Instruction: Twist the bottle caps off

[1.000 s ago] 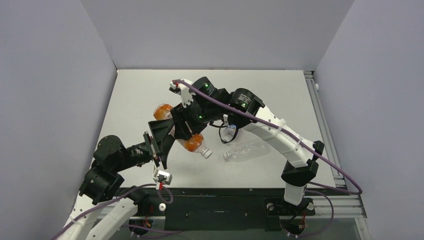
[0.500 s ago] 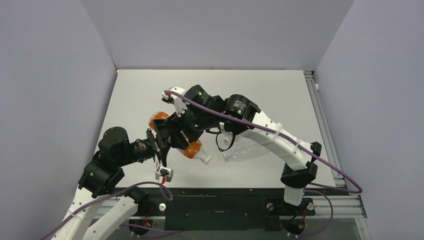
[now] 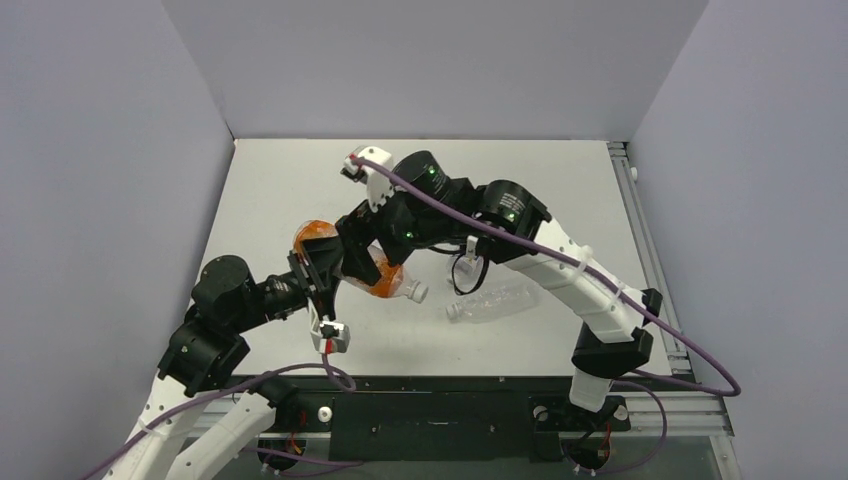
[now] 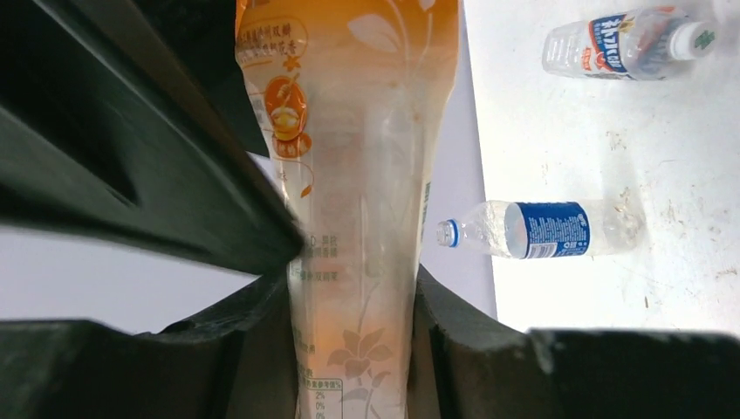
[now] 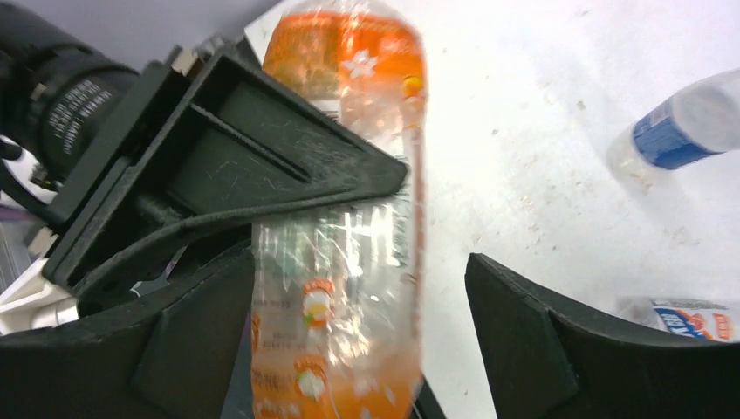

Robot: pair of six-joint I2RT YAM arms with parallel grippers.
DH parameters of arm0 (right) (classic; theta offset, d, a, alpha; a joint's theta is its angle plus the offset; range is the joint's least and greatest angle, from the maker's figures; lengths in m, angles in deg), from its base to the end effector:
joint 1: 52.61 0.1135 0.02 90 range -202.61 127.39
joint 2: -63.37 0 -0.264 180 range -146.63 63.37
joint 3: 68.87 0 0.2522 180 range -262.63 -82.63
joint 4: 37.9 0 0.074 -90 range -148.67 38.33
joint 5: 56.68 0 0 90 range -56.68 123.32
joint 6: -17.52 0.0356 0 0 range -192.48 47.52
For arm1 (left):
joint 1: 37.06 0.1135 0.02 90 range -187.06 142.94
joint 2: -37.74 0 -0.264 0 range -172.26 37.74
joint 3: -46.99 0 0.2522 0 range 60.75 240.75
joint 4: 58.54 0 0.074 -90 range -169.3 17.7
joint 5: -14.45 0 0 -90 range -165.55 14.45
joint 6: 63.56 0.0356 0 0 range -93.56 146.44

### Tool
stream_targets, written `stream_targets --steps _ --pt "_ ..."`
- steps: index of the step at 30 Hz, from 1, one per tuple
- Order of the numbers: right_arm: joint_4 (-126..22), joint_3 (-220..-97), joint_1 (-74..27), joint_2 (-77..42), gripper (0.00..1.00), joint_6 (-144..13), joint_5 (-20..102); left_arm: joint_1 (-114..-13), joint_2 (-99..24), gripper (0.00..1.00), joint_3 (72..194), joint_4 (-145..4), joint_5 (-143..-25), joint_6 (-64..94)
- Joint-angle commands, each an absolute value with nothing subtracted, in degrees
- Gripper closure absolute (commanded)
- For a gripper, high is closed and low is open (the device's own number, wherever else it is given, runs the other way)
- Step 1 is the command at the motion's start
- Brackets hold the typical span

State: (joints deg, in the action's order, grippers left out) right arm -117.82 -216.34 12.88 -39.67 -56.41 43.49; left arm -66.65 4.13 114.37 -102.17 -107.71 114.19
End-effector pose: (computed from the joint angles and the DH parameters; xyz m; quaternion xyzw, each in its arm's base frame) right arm 0.1388 0.3197 0.4839 -0.4070 0.7874 0.3576 0.2939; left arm 0.0884 -0.0720 0.3820 0.7208 0.2300 0.1154 0.6436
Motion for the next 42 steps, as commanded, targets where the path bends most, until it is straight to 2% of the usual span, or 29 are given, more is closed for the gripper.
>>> stream_targets --steps 1,8,12,16,22,33,36,41,42 --pt "-107.7 -214.8 6.4 -28.6 0.15 -54.7 41.6 -66.9 6.0 0.71 112.2 -94.8 -105.6 100.8" --pt "-87.6 -196.9 4.1 -15.4 0.14 -53.7 39.3 -67.0 6.3 0.67 108.3 -80.5 -98.1 64.6" --pt "-84.4 -195.5 4.7 -14.8 0.14 -53.2 39.0 -67.0 5.1 0.62 108.2 -75.9 -95.9 49.9" --pt "-82.0 -195.5 6.8 -16.0 0.14 -53.2 37.9 -67.0 3.7 0.61 109.4 -75.5 -97.7 41.5" --pt "-80.1 -196.9 9.7 -19.1 0.14 -52.8 35.5 -67.0 4.1 0.62 109.5 -74.3 -100.2 37.0" --pt "-77.4 -194.3 10.5 -18.5 0.36 -50.8 27.5 -67.0 4.4 0.64 109.5 -73.4 -98.8 34.1" --pt "-76.4 -193.1 10.5 -18.2 0.45 -50.3 27.8 -67.0 4.2 0.64 109.6 -73.2 -98.5 33.3" --pt "-77.5 -195.0 10.9 -20.4 0.53 -50.1 29.1 -67.0 3.2 0.64 110.5 -73.2 -98.8 31.4" --pt "-77.6 -195.5 10.9 -20.7 0.58 -50.2 29.1 -67.0 3.1 0.63 110.6 -73.2 -99.2 31.2"
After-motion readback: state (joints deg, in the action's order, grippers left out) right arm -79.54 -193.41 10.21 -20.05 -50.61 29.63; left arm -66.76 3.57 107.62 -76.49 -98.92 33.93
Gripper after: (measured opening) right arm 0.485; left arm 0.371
